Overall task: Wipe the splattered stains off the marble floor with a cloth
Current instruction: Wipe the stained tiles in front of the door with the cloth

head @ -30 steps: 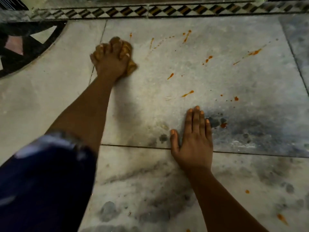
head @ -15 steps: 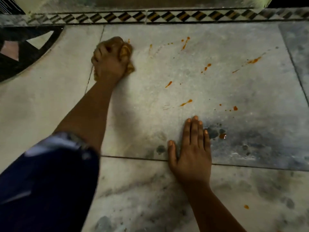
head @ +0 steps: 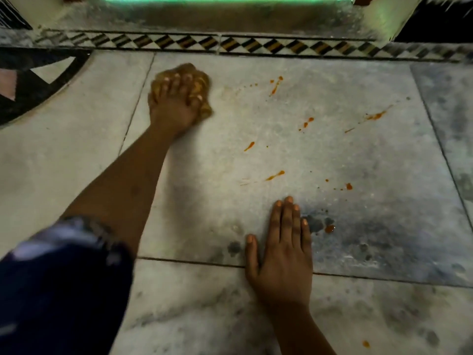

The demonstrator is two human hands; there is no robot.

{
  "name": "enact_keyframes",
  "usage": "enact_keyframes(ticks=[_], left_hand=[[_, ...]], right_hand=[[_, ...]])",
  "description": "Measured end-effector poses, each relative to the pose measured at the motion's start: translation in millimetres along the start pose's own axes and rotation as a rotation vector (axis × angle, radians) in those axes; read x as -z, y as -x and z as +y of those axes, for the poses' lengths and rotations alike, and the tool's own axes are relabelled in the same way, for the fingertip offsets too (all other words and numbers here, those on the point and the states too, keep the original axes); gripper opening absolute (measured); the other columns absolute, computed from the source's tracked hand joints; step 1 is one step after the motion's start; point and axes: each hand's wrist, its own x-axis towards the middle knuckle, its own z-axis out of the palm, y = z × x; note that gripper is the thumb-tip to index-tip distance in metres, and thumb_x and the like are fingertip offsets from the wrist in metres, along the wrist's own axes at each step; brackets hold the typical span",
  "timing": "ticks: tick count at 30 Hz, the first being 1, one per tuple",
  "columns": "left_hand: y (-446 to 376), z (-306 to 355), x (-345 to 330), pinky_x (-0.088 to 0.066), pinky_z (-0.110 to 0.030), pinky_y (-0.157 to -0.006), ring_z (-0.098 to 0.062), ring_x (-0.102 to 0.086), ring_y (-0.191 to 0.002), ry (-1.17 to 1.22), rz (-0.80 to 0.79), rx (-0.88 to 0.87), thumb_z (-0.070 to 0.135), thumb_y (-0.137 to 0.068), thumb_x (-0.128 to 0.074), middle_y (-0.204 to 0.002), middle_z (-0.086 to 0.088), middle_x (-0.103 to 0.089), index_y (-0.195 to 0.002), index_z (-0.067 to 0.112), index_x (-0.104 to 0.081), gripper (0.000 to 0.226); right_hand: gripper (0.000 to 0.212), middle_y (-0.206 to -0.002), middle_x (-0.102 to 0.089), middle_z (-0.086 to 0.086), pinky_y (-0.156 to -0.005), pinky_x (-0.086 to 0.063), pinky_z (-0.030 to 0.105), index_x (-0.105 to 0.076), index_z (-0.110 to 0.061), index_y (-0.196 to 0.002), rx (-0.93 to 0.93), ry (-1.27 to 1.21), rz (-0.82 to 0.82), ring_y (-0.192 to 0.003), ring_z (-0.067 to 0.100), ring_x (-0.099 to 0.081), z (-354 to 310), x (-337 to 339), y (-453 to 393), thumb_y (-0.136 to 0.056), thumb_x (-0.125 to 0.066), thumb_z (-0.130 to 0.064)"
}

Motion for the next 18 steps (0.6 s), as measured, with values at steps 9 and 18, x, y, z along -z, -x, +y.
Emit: enact_keyframes(ticks=[9,18], left_hand=[[-5,60,6,-0.008,-0.05,-0.116,-0.024,0.001,-0.146,-0.038,-0.19,-0.291,0.051,-0.097,-0.027,-0.159,0.001,0.002,-0.149,0.035,-0.003,0.059],[-56,26,-3,-0.044,-0.057,-0.09,-0.039,-0.052,-0.108,-0.219,-0.07,-0.077,0.057,-0.07,-0.033,-0.123,-0.016,-0.054,-0.102,0.018,-0.055,0.055]], right_hand=[[0.073,-0.152,-0.028,0.018,-0.114,-0.016,0.04,-0.033,-0.001,-0.144,0.0,0.004,0.008,-0.14,0.028,-0.027,0,0,0,-0.086,-0.035,-0.045],[0.072,-0.152,-0.028,0.018,-0.114,-0.016,0.039,-0.033,-0.001,-0.143,0.001,-0.011,0.028,-0.14,0.029,-0.027,1,-2,0,-0.087,-0.035,-0.045]])
